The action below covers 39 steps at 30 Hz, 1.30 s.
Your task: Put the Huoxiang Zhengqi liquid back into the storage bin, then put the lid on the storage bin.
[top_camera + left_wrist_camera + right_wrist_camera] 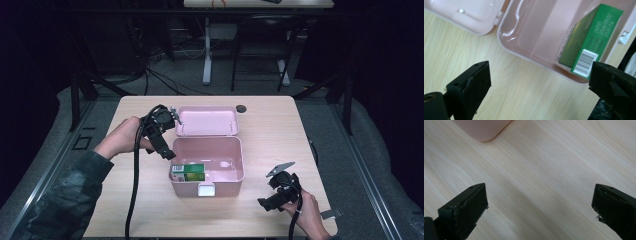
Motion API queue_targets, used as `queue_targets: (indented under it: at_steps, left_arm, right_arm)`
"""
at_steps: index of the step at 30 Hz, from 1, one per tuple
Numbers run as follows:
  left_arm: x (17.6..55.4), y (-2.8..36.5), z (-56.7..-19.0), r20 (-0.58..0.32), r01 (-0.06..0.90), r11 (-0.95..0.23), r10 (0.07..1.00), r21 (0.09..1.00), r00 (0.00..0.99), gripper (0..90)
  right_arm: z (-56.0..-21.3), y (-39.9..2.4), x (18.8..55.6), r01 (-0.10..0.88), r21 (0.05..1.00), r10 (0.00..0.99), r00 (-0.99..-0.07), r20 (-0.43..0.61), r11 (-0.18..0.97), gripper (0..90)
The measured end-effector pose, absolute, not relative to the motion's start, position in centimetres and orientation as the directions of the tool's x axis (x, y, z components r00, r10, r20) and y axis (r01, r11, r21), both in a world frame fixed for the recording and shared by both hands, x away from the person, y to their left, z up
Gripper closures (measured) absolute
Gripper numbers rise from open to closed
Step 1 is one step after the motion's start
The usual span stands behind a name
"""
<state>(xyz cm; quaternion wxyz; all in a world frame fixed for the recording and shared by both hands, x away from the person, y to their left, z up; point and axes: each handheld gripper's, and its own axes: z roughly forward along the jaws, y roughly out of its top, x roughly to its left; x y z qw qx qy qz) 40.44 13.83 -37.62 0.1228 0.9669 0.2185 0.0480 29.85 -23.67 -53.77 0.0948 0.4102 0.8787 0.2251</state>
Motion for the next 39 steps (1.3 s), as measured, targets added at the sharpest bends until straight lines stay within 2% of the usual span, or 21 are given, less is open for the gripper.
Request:
queue_targets:
  at_steps: [9, 19, 39]
  left_arm:
    - [41.0, 17.0, -39.1, 0.018, 0.503, -0.8, 0.537, 0.328, 0.843, 2.5]
    - [41.4, 18.5, -41.3, -0.03, 0.577, -0.71, 0.62, 0.404, 0.784, 3.2]
    - [41.0, 17.4, -43.4, -0.064, 0.613, -0.637, 0.667, 0.467, 0.742, 13.3]
  right_arm:
    - [-53.7, -24.1, 30.3, 0.688, 0.482, 0.777, -0.629, 0.025, 0.542, 0.0]
    - [-53.7, -24.3, 30.8, 0.701, 0.479, 0.787, -0.616, 0.033, 0.528, 0.0]
    - [-51.7, -25.7, 34.1, 0.708, 0.526, 0.819, -0.573, 0.038, 0.471, 0.0]
